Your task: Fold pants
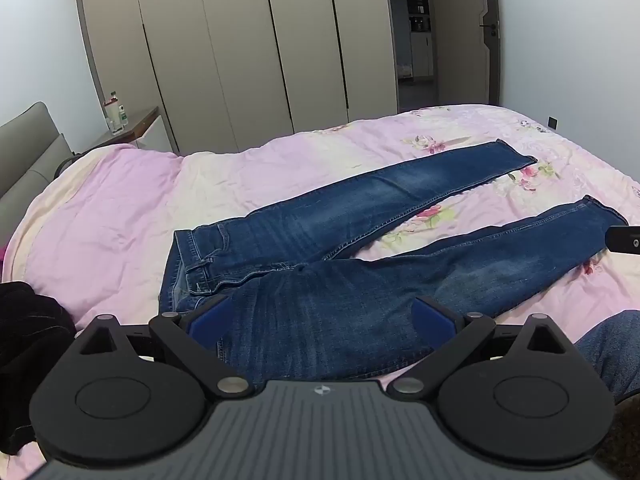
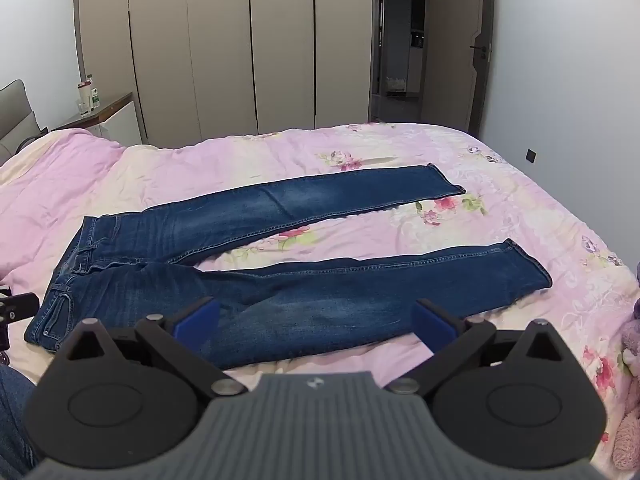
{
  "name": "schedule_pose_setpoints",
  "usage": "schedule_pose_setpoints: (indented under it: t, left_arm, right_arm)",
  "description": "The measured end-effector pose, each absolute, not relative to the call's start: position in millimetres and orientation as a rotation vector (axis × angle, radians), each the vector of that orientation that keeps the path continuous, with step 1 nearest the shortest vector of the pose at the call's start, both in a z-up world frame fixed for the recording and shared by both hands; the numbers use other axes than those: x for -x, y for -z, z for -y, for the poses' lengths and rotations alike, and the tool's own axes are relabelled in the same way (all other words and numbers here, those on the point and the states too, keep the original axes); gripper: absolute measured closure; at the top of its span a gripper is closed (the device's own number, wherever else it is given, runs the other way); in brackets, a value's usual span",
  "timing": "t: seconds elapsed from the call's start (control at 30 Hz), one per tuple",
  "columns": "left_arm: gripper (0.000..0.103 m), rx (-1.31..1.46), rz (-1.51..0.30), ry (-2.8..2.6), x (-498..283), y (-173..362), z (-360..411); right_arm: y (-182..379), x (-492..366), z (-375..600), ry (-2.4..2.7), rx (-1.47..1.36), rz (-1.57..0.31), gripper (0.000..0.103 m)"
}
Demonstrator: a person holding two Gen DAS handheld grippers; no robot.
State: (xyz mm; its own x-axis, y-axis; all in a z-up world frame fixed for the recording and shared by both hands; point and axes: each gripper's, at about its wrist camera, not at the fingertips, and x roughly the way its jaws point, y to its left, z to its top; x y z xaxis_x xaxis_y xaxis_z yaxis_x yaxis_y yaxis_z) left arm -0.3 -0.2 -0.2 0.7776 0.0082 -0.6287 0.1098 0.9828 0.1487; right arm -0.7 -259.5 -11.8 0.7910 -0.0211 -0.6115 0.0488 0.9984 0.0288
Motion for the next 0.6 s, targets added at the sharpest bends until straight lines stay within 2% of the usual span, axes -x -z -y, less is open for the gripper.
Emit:
schedule_pose_setpoints:
  t: [0.6]
  left_arm:
    - [0.000,-0.167,-0.638,0.037,15.4,-9.4,-5.9]
  right_arm:
    - [3.6,20.3,263.4,0.024,-0.020,-0.621,0.005]
